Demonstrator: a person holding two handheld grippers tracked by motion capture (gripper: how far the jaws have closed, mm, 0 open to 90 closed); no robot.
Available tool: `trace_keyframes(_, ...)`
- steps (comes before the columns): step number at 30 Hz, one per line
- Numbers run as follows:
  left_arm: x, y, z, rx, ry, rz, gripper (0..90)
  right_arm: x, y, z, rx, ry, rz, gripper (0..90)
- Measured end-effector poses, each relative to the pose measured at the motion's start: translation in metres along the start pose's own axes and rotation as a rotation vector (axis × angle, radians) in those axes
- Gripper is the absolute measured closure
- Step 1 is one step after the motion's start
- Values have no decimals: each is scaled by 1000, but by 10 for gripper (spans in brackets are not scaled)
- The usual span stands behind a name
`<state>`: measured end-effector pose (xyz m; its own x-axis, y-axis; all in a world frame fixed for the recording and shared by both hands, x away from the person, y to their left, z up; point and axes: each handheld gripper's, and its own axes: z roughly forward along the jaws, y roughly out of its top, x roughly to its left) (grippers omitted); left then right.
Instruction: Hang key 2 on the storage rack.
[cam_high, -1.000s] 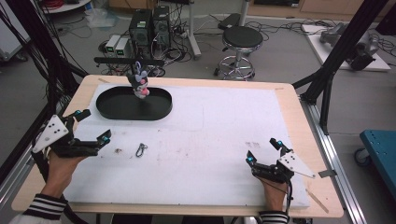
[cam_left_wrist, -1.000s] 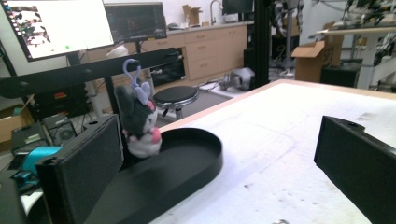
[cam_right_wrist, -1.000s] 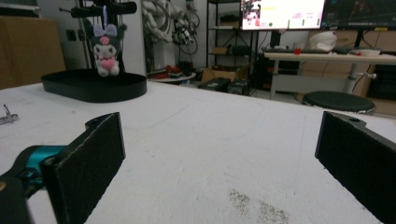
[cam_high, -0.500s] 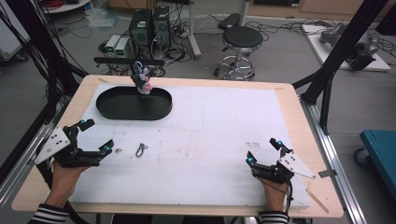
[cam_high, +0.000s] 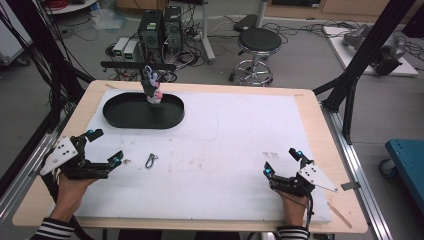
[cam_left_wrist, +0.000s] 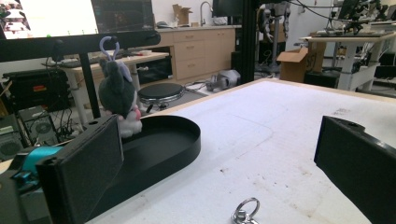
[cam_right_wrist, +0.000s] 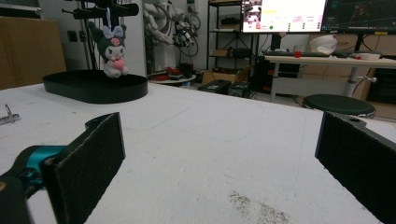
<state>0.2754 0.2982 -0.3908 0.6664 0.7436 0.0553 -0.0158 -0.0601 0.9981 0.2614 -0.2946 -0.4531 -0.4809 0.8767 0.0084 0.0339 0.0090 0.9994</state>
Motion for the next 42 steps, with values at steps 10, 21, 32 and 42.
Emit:
trace_keyframes(10,1,10,6,65,-53,38,17,0,0,0,-3,-2,-12,7)
trace_keyframes(21,6,33,32,203,-163,117,17,0,0,0,-3,-1,-13,7)
trace_keyframes(32,4,36,62,354,-298,197,17,0,0,0,-1,-1,-8,7)
trace_keyframes(42,4,39,85,512,-379,260,17,0,0,0,-3,-2,-14,8)
